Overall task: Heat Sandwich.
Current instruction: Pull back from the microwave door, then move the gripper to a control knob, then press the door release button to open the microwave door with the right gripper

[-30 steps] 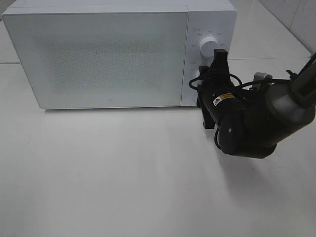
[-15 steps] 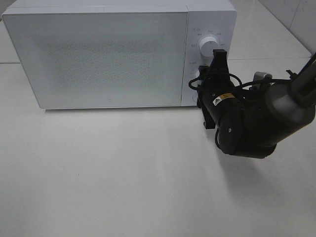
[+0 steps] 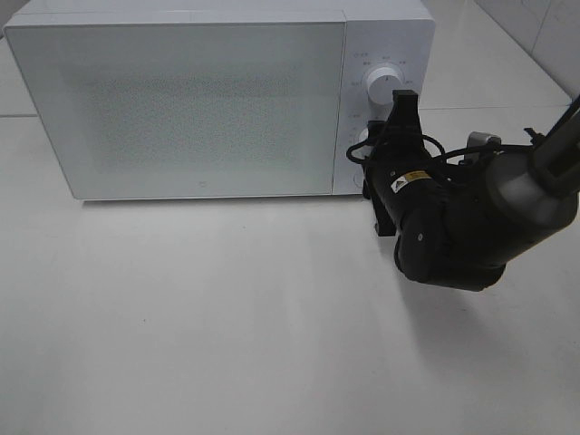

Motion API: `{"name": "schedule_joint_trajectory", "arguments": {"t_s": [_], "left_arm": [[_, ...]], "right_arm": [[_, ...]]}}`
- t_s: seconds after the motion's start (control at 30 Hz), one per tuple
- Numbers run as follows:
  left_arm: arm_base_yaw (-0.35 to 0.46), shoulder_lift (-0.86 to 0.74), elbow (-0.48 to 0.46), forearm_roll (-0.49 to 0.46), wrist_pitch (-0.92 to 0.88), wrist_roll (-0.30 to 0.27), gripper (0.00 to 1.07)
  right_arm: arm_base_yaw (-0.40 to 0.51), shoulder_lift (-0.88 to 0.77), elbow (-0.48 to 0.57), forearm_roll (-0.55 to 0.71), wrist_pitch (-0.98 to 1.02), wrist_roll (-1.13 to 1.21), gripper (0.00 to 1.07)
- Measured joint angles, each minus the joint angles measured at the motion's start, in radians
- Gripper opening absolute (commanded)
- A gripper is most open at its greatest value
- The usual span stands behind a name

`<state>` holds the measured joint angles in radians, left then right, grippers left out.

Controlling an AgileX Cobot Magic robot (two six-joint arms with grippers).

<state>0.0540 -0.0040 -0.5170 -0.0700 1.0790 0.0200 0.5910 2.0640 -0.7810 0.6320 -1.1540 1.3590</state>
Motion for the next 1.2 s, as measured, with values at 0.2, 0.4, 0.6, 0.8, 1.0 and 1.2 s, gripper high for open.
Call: {"name": "schedule_joint_trajectory", "arguments": {"t_s": [0.2,0.4,0.6,0.8,1.0,1.2], "left_arm": [[0.0,0.0,0.0,0.0,0.0,0.0,0.98],[0.0,0.0,0.0,0.0,0.0,0.0,0.98],[0.0,0.0,0.0,0.0,0.0,0.0,0.98],[0.0,0.0,0.0,0.0,0.0,0.0,0.98],[0.0,0.0,0.0,0.0,0.0,0.0,0.98],[0.0,0.0,0.0,0.0,0.0,0.0,0.98]], "right_arm": [[0.002,0.0,0.002,0.029,-0.005,-0.005,0.71],[0.002,-0.021,0.015,0.018,-0.006,-0.012,0.72],[-0.001,-0.085,0.071,-0.036,0.024,-0.057,0.72],[-0.001,-0.146,0.124,-0.068,0.106,-0.11,0.72],[-0.001,-0.241,0.18,-0.092,0.219,-0.26,0.72],[-0.003,-0.368,0.202,-0.094,0.434,-0.603,0.72]]}}
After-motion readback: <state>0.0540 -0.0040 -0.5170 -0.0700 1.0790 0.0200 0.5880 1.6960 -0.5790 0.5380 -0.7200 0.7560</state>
